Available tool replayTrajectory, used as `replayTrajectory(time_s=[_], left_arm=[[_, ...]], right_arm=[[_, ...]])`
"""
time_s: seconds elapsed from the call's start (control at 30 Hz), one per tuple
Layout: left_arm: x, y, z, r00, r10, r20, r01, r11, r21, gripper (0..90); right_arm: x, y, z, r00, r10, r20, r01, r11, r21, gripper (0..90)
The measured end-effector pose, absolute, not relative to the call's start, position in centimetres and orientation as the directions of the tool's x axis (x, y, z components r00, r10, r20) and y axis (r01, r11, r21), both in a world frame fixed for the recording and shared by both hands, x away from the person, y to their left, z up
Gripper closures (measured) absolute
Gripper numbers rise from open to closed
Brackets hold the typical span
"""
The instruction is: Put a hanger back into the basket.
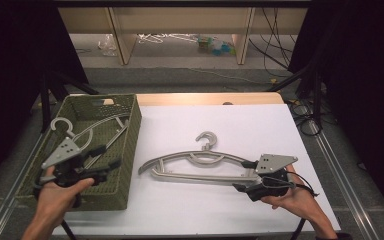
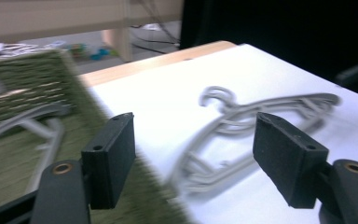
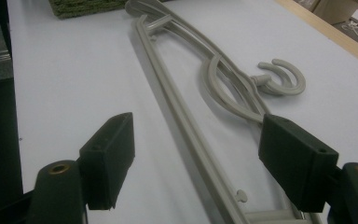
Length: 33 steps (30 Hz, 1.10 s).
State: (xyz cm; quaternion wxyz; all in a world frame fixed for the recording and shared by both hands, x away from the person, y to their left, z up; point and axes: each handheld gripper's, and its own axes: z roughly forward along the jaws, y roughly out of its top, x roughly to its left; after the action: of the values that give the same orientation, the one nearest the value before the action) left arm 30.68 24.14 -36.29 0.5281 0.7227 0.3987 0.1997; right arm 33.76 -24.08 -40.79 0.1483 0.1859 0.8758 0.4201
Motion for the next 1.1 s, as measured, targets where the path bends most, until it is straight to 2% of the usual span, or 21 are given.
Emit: replayTrajectory(time_s=[0.2,0.47,0.6,1.1], left_arm=[[30.3,21.2,-37.3,0.664,0.738,-0.118,0.34,-0.157,0.927,28.0],[29.5,17.7,-39.2,0.706,0.694,-0.139,0.354,-0.177,0.918,23.4],[29.3,17.0,-40.2,0.709,0.69,-0.143,0.365,-0.186,0.912,20.1],[28.5,15.8,-43.1,0.716,0.686,-0.129,0.363,-0.208,0.908,18.3]], right_arm=[[33.9,-24.2,-41.0,-0.877,0.473,-0.088,0.218,0.554,0.804,27.0],[34.4,-24.4,-41.3,-0.854,0.516,-0.066,0.248,0.516,0.82,24.4],[34.5,-24.5,-41.5,-0.847,0.528,-0.07,0.252,0.514,0.82,22.9],[35.7,-24.3,-41.9,-0.833,0.548,-0.079,0.27,0.527,0.806,22.7]])
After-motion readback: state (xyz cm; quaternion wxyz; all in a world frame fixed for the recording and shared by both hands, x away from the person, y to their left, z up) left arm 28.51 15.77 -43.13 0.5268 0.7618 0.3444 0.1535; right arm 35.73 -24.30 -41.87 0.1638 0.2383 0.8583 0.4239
